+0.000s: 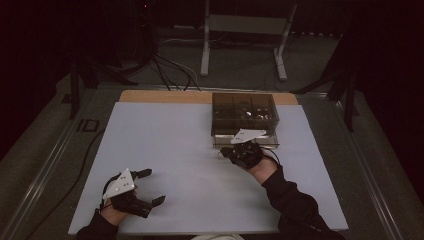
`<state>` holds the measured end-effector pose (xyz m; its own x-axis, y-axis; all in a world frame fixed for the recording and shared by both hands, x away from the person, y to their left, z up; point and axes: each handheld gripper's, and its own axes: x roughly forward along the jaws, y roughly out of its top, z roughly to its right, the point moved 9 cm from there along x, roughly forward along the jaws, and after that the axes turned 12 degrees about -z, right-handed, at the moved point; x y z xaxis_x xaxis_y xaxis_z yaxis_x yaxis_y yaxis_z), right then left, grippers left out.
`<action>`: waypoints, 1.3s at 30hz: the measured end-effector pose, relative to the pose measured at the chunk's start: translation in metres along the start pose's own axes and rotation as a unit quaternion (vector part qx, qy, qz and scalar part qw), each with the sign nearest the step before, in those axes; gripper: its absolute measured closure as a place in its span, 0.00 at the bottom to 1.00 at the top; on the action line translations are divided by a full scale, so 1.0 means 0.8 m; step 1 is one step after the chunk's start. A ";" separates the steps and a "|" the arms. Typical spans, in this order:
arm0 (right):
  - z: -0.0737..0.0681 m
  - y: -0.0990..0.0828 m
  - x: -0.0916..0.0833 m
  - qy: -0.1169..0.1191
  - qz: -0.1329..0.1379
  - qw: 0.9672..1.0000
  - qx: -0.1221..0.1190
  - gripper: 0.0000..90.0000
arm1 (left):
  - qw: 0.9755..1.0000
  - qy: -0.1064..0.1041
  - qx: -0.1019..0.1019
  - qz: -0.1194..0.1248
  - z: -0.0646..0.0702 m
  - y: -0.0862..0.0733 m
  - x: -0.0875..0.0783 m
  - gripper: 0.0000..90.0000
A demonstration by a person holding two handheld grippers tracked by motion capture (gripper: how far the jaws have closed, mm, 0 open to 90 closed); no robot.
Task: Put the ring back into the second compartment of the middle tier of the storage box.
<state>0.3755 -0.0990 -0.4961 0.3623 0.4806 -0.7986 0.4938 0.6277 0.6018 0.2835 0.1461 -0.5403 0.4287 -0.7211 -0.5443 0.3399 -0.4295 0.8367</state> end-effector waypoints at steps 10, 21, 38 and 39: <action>0.014 0.002 -0.011 -0.011 0.006 1.000 0.008 0.96 | 1.000 0.000 0.000 -0.004 0.000 -0.001 0.001 0.01; 0.027 0.005 -0.019 -0.021 0.010 1.000 0.014 0.96 | 1.000 0.002 0.002 -0.006 0.001 -0.002 0.001 0.01; 0.050 0.012 -0.033 -0.038 0.020 0.999 0.028 0.96 | 1.000 0.000 0.001 -0.001 0.001 0.000 0.000 0.01; 0.052 0.013 -0.033 -0.040 0.020 0.999 0.027 0.96 | 1.000 0.001 0.002 -0.008 0.001 -0.002 0.001 0.01</action>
<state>0.4035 -0.1308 -0.4692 0.4424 0.4529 -0.7741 0.5198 0.5739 0.6328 0.2829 0.1459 -0.5424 0.4253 -0.7127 -0.5578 0.3434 -0.4432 0.8281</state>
